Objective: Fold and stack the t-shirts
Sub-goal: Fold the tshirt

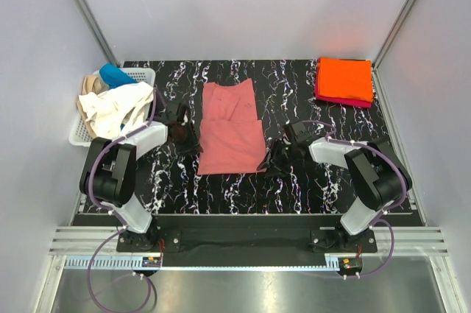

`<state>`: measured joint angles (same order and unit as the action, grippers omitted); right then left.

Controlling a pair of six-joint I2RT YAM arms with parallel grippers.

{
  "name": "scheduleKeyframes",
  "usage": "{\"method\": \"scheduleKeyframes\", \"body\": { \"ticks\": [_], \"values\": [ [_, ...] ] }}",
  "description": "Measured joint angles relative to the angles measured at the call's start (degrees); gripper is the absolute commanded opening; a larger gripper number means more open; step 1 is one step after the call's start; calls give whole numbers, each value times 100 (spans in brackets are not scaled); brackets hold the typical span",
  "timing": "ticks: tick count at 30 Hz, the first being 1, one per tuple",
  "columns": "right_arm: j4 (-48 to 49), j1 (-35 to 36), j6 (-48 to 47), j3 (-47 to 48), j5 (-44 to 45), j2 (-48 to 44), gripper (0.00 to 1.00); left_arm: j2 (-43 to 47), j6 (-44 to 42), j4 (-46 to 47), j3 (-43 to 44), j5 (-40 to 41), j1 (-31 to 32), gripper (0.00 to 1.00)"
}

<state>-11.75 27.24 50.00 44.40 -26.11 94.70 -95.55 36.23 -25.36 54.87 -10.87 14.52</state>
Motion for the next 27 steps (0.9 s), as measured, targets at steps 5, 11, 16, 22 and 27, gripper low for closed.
{"method": "scheduleKeyframes", "body": {
  "ticks": [5, 11, 16, 22, 27],
  "values": [
    [345, 42, 114, -52, 109, 142, 12, 380, -63, -308, -28, 472, 55, 43],
    [553, 85, 157, -188, 256, 122, 0, 1421, -26, -391, -787, 634, 356, 49],
    [739, 129, 201, -323, 319, 33, 0, 1707, 142, -297, -1554, 452, 459, 52],
    [809, 160, 236, -363, 321, 17, 0, 1657, 306, 87, -1703, 221, 525, 51],
    [828, 160, 240, -374, 321, 17, 0, 1510, 424, 426, -1718, 96, 529, 47]
  ]
}}
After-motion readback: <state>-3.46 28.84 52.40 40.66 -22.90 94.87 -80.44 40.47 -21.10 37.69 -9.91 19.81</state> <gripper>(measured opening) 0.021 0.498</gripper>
